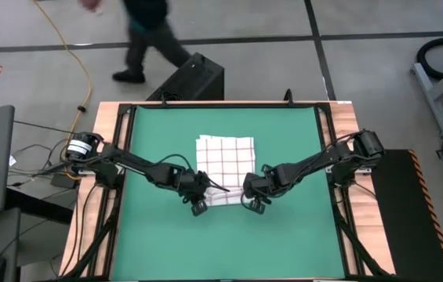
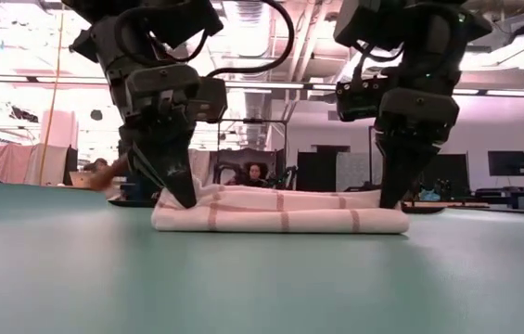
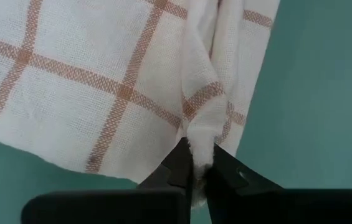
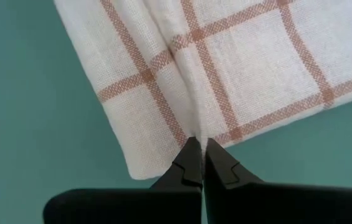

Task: Roll towel into tight, uniform cylinder
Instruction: Roll the white towel

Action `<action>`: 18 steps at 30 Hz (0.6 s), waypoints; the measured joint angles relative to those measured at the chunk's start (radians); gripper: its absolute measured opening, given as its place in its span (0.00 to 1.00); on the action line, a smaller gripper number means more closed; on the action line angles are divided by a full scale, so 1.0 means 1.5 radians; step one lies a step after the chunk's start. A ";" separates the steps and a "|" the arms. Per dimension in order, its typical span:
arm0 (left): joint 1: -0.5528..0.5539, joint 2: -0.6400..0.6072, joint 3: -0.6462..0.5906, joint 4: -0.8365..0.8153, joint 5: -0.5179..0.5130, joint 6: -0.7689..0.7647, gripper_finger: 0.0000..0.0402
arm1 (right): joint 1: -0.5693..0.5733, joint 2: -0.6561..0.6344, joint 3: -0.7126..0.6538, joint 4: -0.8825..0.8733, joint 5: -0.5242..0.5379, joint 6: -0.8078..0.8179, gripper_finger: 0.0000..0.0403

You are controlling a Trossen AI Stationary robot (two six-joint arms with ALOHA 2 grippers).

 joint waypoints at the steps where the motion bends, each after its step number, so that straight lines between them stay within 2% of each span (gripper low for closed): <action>1: 0.003 0.000 0.000 0.000 0.002 0.000 0.03 | -0.001 0.000 0.000 0.000 0.001 0.000 0.02; 5: 0.004 0.000 0.000 -0.001 -0.003 0.014 0.04 | -0.007 0.010 0.000 0.006 -0.002 -0.001 0.02; 10: 0.005 -0.002 0.012 -0.016 0.053 0.090 0.14 | -0.007 0.051 0.001 0.030 -0.026 -0.017 0.02; 18: 0.006 -0.053 0.043 -0.160 0.034 0.088 0.32 | 0.008 0.078 0.006 0.037 -0.016 -0.028 0.02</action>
